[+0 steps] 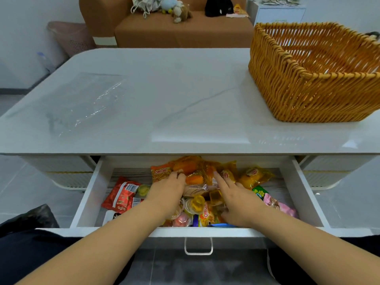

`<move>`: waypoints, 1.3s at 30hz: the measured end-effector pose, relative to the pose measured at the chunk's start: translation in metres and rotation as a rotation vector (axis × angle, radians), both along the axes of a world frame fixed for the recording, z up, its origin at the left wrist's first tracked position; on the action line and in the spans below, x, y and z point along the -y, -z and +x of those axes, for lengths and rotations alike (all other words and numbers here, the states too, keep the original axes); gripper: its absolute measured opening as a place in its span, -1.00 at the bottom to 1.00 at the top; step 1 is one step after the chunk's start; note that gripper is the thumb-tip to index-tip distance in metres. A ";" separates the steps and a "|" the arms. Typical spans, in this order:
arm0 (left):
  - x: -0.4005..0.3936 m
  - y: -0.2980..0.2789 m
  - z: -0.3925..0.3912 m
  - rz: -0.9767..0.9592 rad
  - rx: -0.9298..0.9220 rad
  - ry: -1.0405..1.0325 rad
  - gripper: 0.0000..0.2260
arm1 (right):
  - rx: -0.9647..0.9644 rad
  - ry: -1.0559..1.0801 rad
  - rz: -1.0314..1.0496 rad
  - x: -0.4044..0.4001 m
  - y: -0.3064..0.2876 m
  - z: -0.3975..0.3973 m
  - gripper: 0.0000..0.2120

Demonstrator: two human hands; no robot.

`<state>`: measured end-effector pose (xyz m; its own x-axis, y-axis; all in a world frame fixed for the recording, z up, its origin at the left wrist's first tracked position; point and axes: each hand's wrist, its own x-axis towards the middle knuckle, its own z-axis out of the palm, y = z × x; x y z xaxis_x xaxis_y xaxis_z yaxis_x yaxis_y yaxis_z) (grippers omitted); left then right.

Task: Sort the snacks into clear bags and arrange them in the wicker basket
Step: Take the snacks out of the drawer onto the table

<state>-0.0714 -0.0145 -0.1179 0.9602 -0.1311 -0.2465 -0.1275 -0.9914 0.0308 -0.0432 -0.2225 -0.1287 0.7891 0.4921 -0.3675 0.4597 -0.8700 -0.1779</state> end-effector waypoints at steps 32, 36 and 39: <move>-0.043 -0.101 0.018 -0.311 -0.236 -0.151 -0.84 | -0.320 1.117 1.435 -0.032 -0.080 0.134 -0.84; -0.051 -0.108 0.021 -0.479 -0.246 -0.203 -0.72 | -0.129 1.278 1.416 -0.048 -0.072 0.178 -0.70; -0.055 -0.113 0.021 -0.639 -0.283 -0.262 -0.68 | -0.051 1.204 1.318 -0.057 -0.083 0.183 -0.57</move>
<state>-0.0500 0.0410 -0.0048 0.8907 -0.1069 -0.4418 0.2093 -0.7663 0.6074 0.1398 -0.1659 -0.0461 0.9015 -0.3303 -0.2796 -0.2874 0.0260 -0.9574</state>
